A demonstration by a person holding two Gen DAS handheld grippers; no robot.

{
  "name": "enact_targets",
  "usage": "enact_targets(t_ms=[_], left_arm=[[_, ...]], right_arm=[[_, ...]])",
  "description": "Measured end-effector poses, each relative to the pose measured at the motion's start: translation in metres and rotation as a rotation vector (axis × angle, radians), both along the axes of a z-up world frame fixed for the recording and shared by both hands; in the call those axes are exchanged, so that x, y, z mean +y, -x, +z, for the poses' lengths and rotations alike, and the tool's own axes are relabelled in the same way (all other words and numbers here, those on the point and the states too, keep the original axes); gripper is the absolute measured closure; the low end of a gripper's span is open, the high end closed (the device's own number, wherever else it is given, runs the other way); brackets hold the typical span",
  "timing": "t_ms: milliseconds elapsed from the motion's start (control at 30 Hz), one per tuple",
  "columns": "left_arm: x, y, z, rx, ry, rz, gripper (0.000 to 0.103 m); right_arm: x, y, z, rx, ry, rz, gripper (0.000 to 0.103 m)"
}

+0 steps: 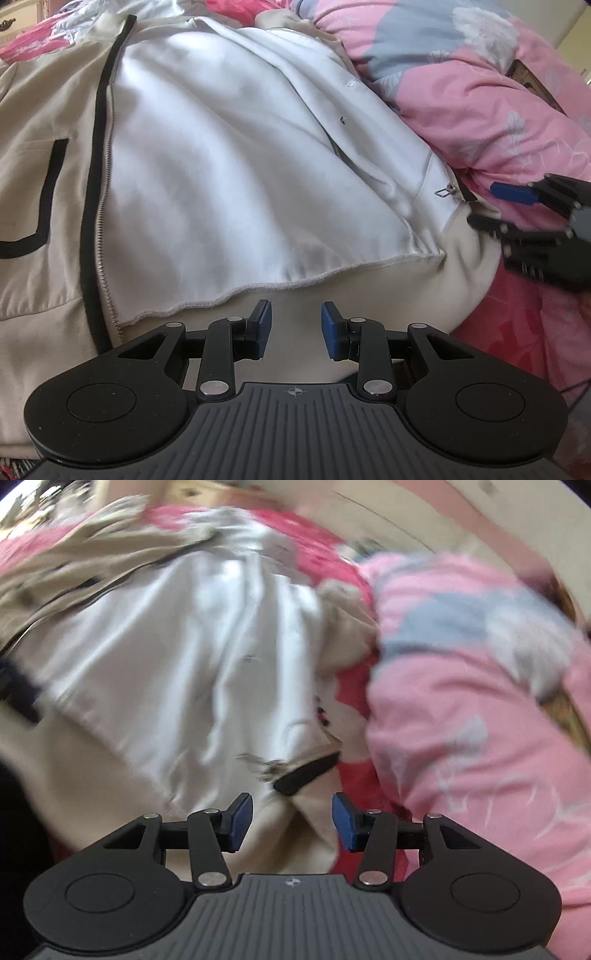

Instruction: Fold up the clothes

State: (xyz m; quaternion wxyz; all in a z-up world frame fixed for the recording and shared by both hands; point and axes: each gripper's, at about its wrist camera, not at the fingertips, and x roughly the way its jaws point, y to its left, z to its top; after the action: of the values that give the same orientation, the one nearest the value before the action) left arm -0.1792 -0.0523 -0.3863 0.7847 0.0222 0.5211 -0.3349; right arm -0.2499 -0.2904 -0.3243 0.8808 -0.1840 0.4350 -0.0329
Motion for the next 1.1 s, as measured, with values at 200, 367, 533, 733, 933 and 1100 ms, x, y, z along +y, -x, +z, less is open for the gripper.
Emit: enact_targets(t_ms=[200,367,533,733,933,1100], left_arm=[[0.005,-0.005,-0.007,0.016,-0.008,0.017,0.074],[0.017,-0.005,-0.006,0.011,-0.001,0.034,0.074],[0.036,-0.008,-0.015,0.068,0.028,0.096,0.074],[0.068,-0.011,-0.016,0.121,0.119,0.179,0.074],[0.142,-0.023,-0.004,0.161,0.242,0.354,0.074],[0.189,-0.03,-0.012,0.2,0.277,0.445,0.074]], right_arm=[[-0.038,-0.006,-0.006,0.021,-0.19,-0.119,0.083],[-0.055,0.0,0.022,-0.107,-0.35,-0.257,0.088],[-0.089,0.016,0.051,-0.281,-0.75,-0.469,0.088],[-0.057,-0.007,0.083,-0.408,-1.096,-0.279,0.089],[0.11,-0.041,0.068,0.102,-0.841,0.456,0.089],[0.181,-0.034,0.013,0.353,-0.479,0.642,0.098]])
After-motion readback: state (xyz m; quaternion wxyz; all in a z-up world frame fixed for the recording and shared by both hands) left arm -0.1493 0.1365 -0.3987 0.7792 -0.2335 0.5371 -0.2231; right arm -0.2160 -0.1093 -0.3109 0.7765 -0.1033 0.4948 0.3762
